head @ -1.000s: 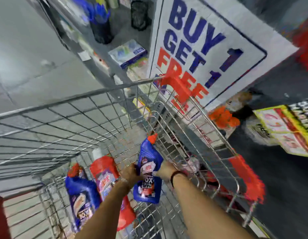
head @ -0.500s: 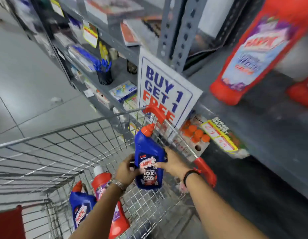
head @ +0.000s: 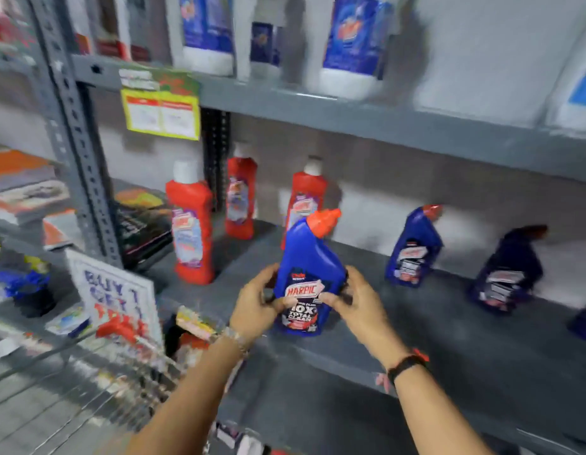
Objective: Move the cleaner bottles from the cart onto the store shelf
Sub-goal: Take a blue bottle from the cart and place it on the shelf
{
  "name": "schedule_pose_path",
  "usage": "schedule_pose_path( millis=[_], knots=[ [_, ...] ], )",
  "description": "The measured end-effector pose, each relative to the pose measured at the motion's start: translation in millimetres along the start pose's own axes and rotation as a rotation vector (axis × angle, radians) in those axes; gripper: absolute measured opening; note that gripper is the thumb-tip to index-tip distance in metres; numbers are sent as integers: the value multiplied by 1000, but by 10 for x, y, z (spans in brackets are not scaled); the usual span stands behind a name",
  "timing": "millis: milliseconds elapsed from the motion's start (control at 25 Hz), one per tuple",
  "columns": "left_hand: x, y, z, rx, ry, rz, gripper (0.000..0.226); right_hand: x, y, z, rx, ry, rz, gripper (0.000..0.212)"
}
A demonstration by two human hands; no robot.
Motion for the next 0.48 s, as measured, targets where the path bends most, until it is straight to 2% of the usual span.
schedule_pose_path(
  millis=[120,240,360,480],
  knots=[
    [784,216,-205,18,-92,13,55,-697,234,155,27,172,-28,45],
    [1405,247,-240,-7,-144,4,47,-1136,543,318,79,293,-12,49],
    [1835,188,-231,-69,-167,37,43,-1366,835,384,145,365,10,47],
    [1964,157,-304,-80,-129,24,46,-1430,929,312,173,375,9,42]
  ],
)
Point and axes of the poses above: each hand's wrist, its own z-axis away from the middle knuckle, its own x-axis out of the palm, y = z × x, the point moved 4 cm from there along -z, towards the middle knuckle, and after that the axes turned 8 degrees about -z, right-handed, at the moved point
